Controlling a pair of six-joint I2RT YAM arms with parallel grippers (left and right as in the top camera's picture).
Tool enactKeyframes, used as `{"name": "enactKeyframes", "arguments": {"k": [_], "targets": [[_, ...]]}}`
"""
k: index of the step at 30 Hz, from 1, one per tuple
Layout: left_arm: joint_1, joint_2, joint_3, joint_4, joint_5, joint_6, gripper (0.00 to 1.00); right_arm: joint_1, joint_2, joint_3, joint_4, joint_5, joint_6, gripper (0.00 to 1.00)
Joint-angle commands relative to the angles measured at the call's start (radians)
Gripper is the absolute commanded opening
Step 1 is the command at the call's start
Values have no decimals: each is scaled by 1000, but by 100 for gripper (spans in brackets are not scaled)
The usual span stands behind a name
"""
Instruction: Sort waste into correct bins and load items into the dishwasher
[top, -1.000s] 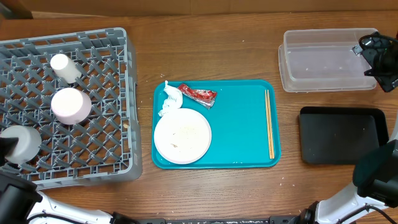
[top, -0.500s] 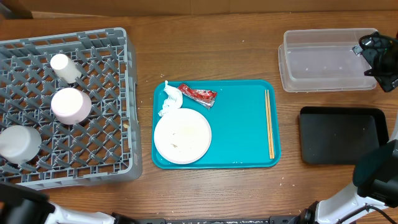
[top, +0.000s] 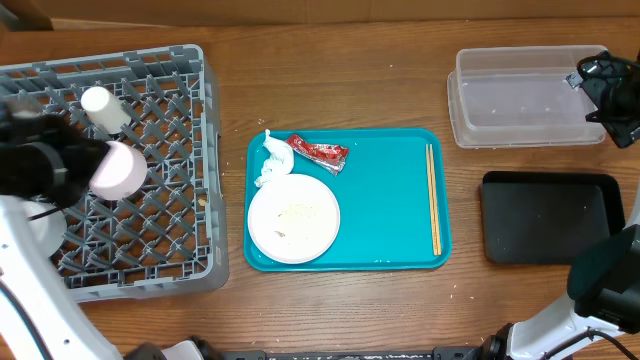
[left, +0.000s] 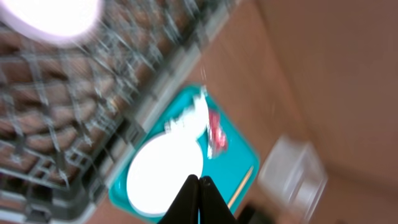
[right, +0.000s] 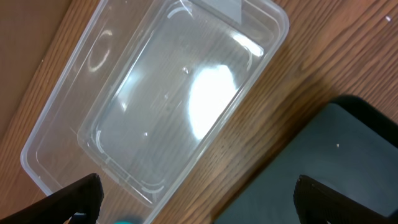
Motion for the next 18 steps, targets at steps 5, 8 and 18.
{"name": "enactKeyframes", "arguments": {"k": [5,8,18], "targets": [[-368,35,-1,-45,-348,27,100,-1,-1,3,3,7,6,100],[-496,80,-2,-43,-450,30,100,-1,-1,3,13,0,6,100],[-587,230,-2,-42,-510,29,100,-1,-1,3,31,-535,-9,100]]}}
